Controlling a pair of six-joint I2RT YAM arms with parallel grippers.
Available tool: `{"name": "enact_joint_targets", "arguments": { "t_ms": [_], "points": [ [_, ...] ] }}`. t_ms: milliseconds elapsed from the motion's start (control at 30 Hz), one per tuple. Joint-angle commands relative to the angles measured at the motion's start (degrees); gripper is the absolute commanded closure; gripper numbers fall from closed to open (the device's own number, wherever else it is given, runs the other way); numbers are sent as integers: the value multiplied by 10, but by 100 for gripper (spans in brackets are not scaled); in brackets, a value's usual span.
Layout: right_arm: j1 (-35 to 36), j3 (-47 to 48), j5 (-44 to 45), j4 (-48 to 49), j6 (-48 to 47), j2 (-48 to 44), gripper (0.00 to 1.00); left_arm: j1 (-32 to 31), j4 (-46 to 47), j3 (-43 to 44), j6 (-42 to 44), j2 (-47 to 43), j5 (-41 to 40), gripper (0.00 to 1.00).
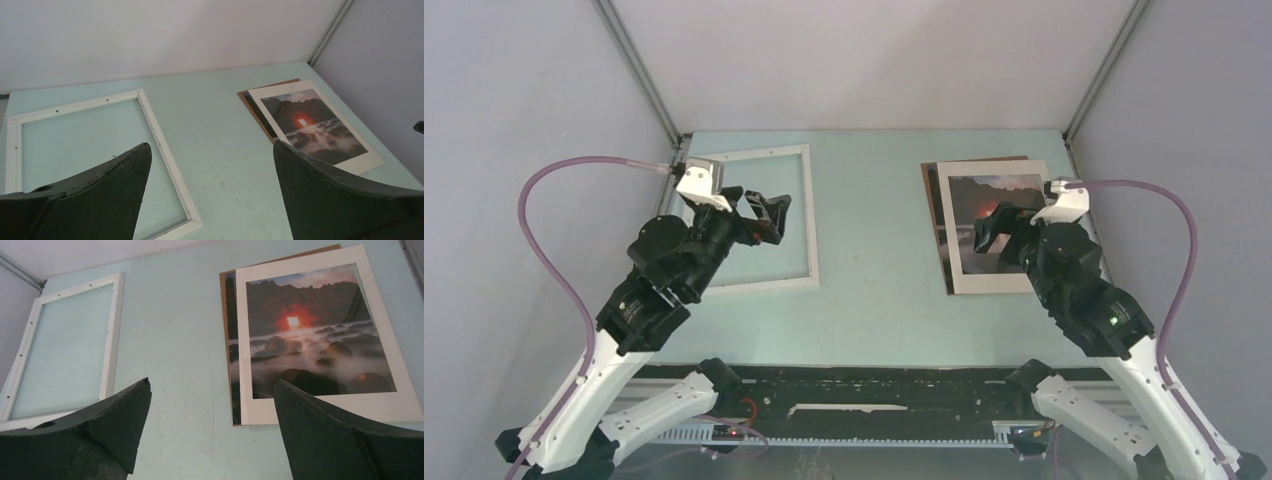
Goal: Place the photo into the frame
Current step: Adjust the photo frame item at the center of the board.
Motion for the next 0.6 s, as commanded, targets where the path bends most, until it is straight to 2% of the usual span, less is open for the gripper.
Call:
{"name": "enact_joint_targets", "arguments": {
  "t_ms": [0,100,267,433,567],
  "points": [
    [-12,-2,-16,32,18,40,0,-4,2,-23,10,3,5,0],
    [-38,-3,-79,52,17,94,0,-5,6,-41,-13,13,32,0],
    [-101,-15,-138,107,34,176,0,-5,18,-71,-77,45,96,0],
    [-271,-51,-328,208,113,252,0,-5,73,-129,-158,78,198,0],
    [-363,-50,-346,257,112,319,0,-5,122,-178,-217,107,242,0]
  ]
}}
